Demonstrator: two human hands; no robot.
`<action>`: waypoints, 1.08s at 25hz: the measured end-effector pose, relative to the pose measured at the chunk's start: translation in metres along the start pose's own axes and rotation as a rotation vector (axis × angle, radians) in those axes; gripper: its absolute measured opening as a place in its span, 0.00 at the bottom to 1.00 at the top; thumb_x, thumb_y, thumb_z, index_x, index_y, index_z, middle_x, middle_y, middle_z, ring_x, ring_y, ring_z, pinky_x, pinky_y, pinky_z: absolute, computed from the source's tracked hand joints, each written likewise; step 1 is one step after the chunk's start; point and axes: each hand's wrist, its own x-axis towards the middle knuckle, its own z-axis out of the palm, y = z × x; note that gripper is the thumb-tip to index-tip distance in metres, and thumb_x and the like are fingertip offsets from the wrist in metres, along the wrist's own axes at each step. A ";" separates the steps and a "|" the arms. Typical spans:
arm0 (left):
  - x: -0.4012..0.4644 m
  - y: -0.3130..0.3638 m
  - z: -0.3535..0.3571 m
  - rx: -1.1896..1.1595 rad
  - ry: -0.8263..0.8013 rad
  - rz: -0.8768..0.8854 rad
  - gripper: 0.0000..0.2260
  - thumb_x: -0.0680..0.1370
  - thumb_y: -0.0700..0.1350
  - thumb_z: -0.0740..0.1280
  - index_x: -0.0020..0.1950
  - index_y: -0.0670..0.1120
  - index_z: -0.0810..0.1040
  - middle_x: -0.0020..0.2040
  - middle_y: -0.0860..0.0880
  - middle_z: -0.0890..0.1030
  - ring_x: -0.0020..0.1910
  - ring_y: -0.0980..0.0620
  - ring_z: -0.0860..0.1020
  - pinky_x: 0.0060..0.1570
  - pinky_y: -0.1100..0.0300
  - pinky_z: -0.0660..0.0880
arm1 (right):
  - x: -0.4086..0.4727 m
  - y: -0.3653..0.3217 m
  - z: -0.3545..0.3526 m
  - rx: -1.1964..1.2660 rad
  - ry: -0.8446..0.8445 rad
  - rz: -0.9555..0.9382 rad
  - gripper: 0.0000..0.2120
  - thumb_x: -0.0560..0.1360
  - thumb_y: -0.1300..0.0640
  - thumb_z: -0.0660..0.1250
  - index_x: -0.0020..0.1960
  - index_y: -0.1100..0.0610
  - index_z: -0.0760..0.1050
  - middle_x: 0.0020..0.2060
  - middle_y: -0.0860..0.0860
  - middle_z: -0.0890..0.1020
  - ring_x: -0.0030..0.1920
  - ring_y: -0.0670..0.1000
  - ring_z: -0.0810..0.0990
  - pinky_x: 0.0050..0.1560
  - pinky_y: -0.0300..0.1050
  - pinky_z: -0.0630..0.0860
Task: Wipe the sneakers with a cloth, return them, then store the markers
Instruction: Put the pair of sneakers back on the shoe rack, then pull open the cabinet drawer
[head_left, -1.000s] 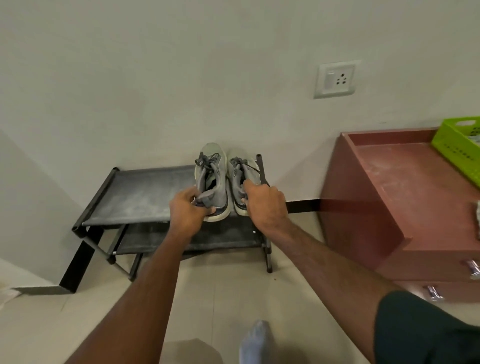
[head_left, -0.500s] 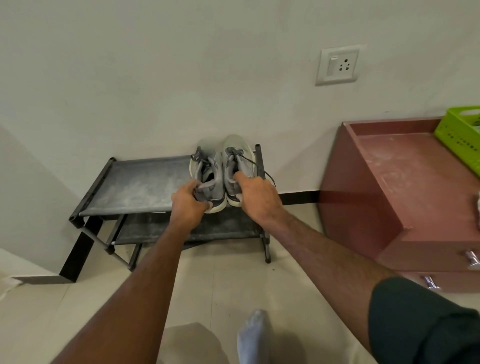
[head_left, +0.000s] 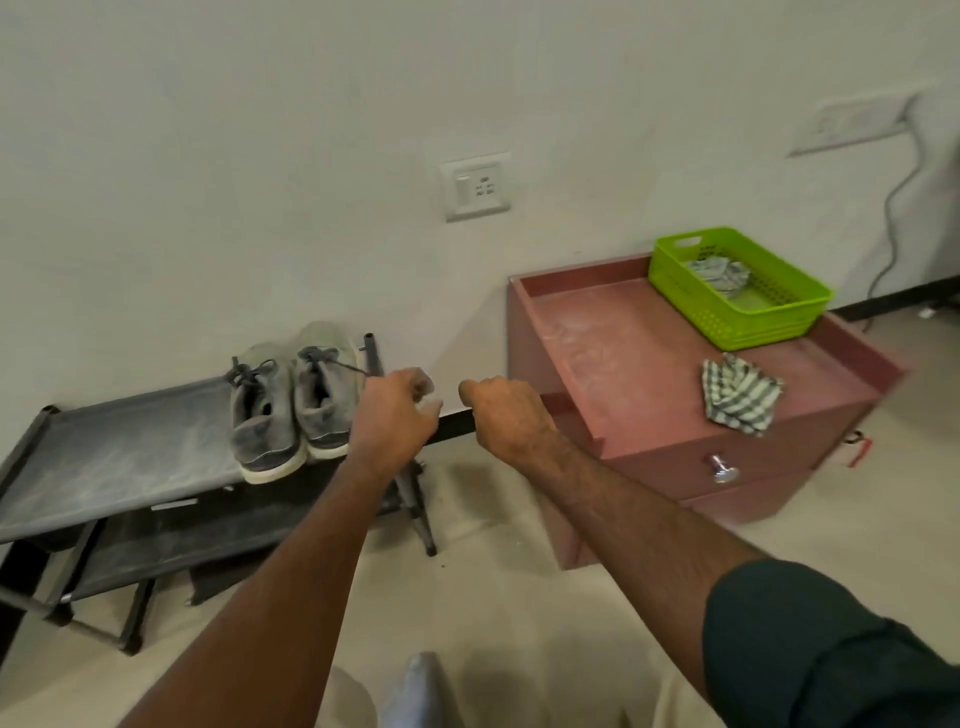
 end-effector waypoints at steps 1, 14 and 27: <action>0.003 0.018 0.018 -0.007 -0.047 0.029 0.04 0.74 0.47 0.74 0.46 0.49 0.83 0.42 0.54 0.84 0.40 0.57 0.81 0.47 0.56 0.82 | -0.010 0.026 -0.002 0.007 -0.012 0.072 0.11 0.75 0.64 0.64 0.56 0.55 0.74 0.48 0.57 0.81 0.48 0.61 0.81 0.40 0.48 0.70; 0.010 0.175 0.180 -0.229 -0.226 0.260 0.09 0.74 0.45 0.73 0.35 0.49 0.77 0.31 0.54 0.78 0.31 0.60 0.75 0.32 0.65 0.70 | -0.118 0.254 -0.014 0.340 0.118 0.748 0.25 0.61 0.57 0.81 0.57 0.52 0.79 0.53 0.52 0.81 0.54 0.56 0.80 0.55 0.54 0.80; 0.008 0.184 0.198 -0.251 -0.347 0.219 0.07 0.74 0.45 0.73 0.36 0.49 0.78 0.30 0.54 0.78 0.28 0.61 0.73 0.31 0.66 0.69 | -0.110 0.272 -0.011 0.731 0.511 0.745 0.12 0.74 0.58 0.71 0.57 0.51 0.83 0.47 0.48 0.85 0.48 0.49 0.82 0.48 0.42 0.75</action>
